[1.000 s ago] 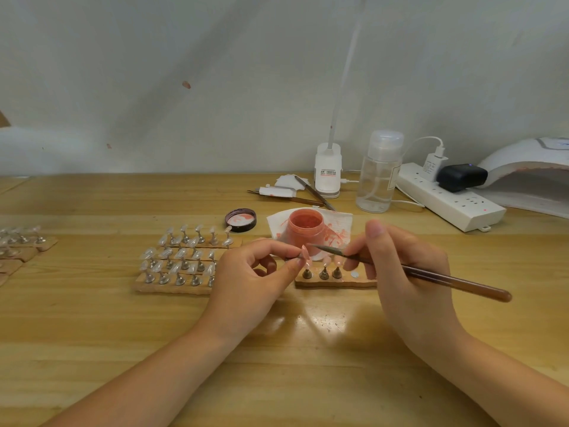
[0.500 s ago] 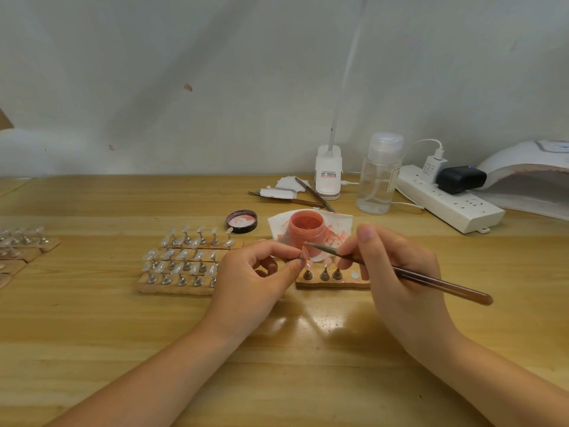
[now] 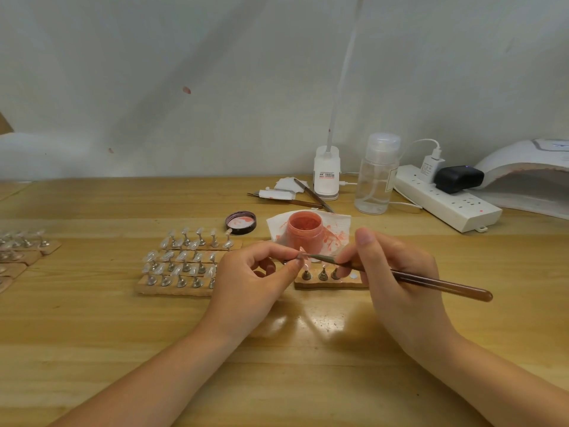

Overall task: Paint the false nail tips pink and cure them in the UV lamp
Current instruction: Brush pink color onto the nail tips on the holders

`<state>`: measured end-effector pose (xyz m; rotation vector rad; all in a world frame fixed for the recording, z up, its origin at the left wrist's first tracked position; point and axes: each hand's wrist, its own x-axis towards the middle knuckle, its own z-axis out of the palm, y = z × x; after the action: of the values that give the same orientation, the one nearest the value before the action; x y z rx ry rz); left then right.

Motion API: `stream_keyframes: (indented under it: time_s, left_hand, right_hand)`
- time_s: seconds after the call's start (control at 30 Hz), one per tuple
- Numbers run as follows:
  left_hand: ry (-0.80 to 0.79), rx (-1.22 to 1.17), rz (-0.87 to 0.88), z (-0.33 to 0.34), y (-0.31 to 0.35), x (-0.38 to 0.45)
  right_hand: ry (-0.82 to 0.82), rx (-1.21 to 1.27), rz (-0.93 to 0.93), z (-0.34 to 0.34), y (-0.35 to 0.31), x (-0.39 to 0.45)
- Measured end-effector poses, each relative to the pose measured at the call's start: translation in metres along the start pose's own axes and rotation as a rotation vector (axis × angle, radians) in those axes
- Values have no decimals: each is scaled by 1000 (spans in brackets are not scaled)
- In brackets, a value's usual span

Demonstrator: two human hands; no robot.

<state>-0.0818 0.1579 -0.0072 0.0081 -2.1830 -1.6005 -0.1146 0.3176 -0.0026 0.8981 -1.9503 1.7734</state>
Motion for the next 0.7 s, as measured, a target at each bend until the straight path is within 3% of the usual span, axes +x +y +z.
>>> stream_keyframes:
  time_s: [0.7]
  left_hand:
    - [1, -28, 44, 0, -1, 0]
  right_hand:
    - [98, 130, 54, 1, -5, 0]
